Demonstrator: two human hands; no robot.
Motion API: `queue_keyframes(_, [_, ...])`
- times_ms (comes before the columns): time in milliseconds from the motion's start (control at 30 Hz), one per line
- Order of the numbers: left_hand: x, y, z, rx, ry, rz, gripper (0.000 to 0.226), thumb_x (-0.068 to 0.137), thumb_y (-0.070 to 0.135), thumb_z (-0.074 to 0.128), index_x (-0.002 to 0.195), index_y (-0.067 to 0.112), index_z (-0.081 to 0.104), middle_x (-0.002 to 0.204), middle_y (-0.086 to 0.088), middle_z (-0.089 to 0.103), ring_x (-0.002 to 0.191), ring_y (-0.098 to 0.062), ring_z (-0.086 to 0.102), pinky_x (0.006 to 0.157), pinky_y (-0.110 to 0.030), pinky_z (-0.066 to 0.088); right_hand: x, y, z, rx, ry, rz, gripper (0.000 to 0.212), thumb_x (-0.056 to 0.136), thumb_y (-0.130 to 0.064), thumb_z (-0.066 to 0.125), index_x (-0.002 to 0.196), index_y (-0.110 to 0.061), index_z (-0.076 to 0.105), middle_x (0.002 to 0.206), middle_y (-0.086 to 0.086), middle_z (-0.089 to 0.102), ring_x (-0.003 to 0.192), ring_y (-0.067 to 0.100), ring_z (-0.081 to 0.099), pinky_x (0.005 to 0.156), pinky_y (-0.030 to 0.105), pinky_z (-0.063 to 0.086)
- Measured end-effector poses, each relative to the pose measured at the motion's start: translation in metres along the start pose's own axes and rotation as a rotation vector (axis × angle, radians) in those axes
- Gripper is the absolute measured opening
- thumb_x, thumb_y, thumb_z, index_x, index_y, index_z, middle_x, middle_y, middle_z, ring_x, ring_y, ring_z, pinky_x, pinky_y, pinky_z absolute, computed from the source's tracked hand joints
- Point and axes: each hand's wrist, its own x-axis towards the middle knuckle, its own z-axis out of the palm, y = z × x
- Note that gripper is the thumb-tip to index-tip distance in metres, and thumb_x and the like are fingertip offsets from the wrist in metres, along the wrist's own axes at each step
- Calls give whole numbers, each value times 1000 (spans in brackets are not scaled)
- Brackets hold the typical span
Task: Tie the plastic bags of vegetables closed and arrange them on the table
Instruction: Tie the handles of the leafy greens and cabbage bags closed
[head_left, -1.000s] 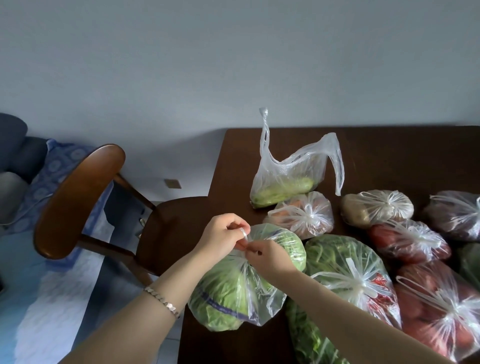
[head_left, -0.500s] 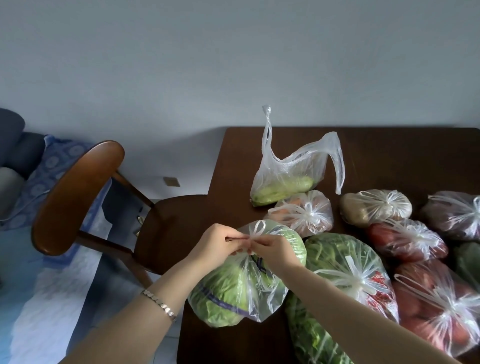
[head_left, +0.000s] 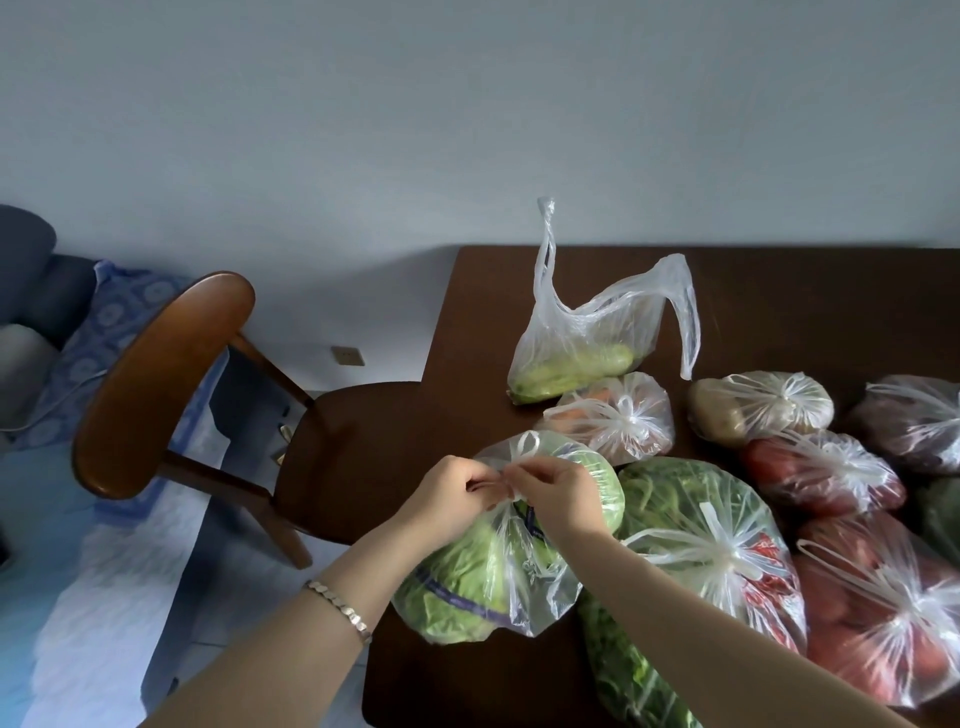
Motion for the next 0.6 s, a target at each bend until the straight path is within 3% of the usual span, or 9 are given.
queue_keyframes(67, [-1, -2, 3, -44, 30, -16, 17, 83, 27, 68, 66, 23, 70, 56, 7, 55, 53, -6, 45, 55, -21, 34, 3, -2, 0, 8, 25, 40, 9, 77, -25, 71, 76, -25, 63, 63, -3, 61, 47, 10, 46, 46, 22, 35])
queue_keyframes(167, [-3, -4, 10, -208, 104, -82, 7, 79, 24, 71, 73, 21, 73, 59, 9, 62, 60, -6, 52, 61, -22, 39, 5, -1, 0, -44, 50, 54, 29, 74, -29, 75, 90, -20, 53, 66, -3, 58, 47, 9, 46, 45, 20, 34])
queue_keyframes(267, [-1, -1, 14, -279, 151, -179, 3, 79, 22, 72, 78, 20, 73, 58, 12, 62, 58, -2, 52, 58, -21, 39, 0, 4, 0, -68, -3, -32, 20, 79, -24, 70, 93, -20, 55, 65, -6, 61, 45, 3, 47, 44, 16, 36])
queue_keyframes(367, [2, -1, 14, -272, 184, -229, 9, 81, 17, 69, 89, 12, 72, 67, 6, 63, 67, -7, 56, 62, -21, 42, -6, 7, -2, -217, -42, -164, 27, 81, -17, 66, 107, -20, 64, 78, -5, 65, 66, 7, 59, 62, 18, 50])
queue_keyframes(433, [2, -3, 14, -252, 201, -229, 7, 80, 17, 70, 86, 14, 72, 70, 5, 65, 74, -12, 60, 70, -26, 45, -8, 5, -2, -375, -37, -258, 29, 82, -14, 61, 111, -15, 65, 87, 0, 65, 78, 14, 60, 72, 23, 49])
queue_keyframes(600, [-5, -1, 15, -141, 218, -120, 10, 80, 19, 70, 86, 12, 74, 79, 0, 69, 86, -18, 65, 84, -34, 50, -10, -4, 0, -643, -76, -348, 27, 87, -14, 51, 111, -7, 62, 105, 12, 60, 94, 29, 58, 76, 34, 44])
